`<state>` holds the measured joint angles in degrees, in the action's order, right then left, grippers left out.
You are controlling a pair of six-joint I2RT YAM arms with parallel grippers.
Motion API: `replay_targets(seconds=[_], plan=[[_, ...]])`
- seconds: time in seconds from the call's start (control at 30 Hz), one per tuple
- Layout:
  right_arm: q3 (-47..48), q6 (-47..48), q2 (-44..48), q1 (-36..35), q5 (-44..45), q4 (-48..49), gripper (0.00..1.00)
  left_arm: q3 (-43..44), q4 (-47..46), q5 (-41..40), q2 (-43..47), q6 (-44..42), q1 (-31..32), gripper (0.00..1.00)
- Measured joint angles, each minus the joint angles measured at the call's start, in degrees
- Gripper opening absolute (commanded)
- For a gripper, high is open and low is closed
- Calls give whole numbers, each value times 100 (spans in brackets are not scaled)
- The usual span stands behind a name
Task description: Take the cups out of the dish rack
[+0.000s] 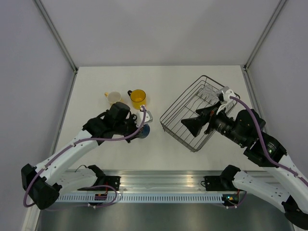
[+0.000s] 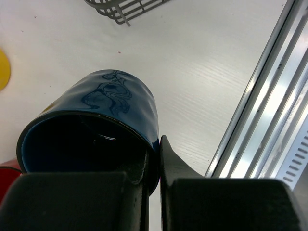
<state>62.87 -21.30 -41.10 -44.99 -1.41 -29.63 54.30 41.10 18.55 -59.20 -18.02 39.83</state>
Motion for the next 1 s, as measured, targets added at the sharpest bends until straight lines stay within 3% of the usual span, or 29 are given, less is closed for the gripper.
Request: replay_targets(seconds=[0.4,0.7,1.0], plan=[[-249,173,201,0,-118,0,98,664,654,243,-1840,-1436,-472,2],[-302,313,323,0,-179,-20,98,1338,575,111,-3362,-1652,-1073,2],[-339,428,350,0,-181,-15,98,1521,339,20,-3759,-1773,-1110,2]])
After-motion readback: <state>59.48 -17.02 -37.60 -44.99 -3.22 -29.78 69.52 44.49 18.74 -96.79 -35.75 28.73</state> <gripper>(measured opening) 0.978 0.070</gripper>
